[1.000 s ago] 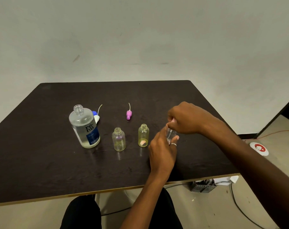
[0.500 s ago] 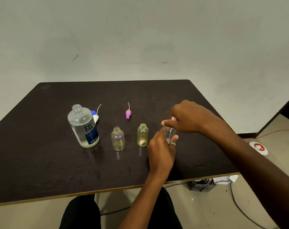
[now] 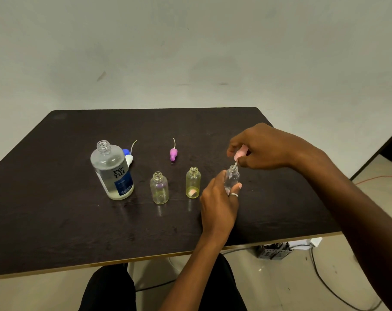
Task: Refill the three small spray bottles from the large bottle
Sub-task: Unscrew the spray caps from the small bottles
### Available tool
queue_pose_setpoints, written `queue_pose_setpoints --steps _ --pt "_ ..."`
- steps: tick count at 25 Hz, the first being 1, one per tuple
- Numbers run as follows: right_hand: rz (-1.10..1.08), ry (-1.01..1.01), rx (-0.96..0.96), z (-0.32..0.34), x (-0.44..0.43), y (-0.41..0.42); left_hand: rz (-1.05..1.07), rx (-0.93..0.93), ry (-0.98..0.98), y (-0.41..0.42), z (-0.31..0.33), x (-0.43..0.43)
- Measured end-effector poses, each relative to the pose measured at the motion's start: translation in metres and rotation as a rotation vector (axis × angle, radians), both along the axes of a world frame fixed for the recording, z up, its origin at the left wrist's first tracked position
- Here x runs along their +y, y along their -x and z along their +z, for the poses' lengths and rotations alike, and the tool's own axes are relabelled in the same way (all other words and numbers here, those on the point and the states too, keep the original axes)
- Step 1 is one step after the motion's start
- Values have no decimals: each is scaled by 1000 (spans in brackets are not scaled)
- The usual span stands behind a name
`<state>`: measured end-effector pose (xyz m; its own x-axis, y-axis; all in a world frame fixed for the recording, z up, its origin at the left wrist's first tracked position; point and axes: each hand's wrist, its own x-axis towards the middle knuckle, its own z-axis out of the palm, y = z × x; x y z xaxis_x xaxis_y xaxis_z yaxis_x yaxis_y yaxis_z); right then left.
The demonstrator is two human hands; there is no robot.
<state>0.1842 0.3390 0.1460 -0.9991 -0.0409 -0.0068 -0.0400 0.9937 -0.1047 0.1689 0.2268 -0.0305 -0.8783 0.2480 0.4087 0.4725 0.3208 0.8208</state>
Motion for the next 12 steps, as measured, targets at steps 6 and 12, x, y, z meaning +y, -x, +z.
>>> queue_pose_setpoints --steps 6,12 --pt "-14 23 56 40 6 -9 8 -5 -1 0 0 0" --pt "-35 145 114 44 14 4 -5 -25 -9 -1 2 -2"
